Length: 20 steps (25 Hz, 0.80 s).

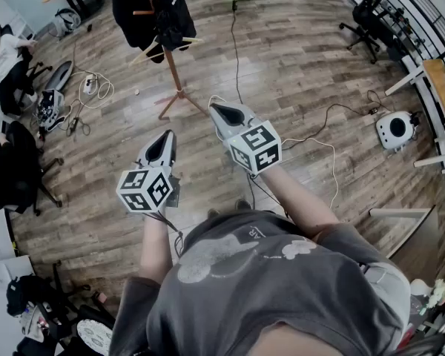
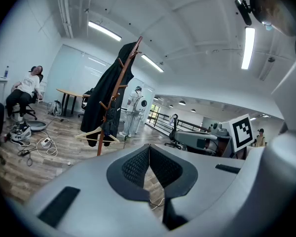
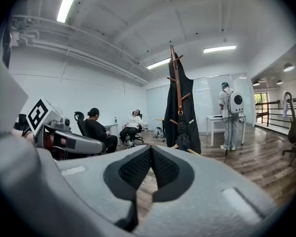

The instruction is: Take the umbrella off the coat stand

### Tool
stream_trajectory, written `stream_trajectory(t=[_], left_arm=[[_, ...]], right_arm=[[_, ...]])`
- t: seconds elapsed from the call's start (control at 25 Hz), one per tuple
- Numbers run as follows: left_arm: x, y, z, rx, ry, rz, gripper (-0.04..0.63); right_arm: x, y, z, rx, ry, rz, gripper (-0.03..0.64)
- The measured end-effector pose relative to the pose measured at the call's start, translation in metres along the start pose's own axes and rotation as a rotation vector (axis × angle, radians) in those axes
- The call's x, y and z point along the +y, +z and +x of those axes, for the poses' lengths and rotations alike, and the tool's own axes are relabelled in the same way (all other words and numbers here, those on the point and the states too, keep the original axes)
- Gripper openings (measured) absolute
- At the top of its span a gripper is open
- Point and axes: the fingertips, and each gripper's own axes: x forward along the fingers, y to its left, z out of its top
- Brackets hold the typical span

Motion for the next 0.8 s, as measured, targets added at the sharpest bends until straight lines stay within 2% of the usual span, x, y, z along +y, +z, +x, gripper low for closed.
stream_trajectory(t=[0.48, 0.64, 0.8], left_arm=[[0.005, -0.017, -0.019, 0.012, 0.007, -0.006, 0.012], [0.018, -0.021, -0.032, 0.019, 0.01, 0.0, 0.012], [0.034, -0.024, -0.041, 0.02, 0.015, 0.001, 0.012]], right_arm=[[0.012, -0.021, 0.0, 0.047, -0.008, 0.049, -0.003], [0.024, -0.022, 0.008, 0.032, -0.005, 0.073, -0.003], [0.022, -0.024, 0.005, 0.016, -0.043, 0.082, -0.002]])
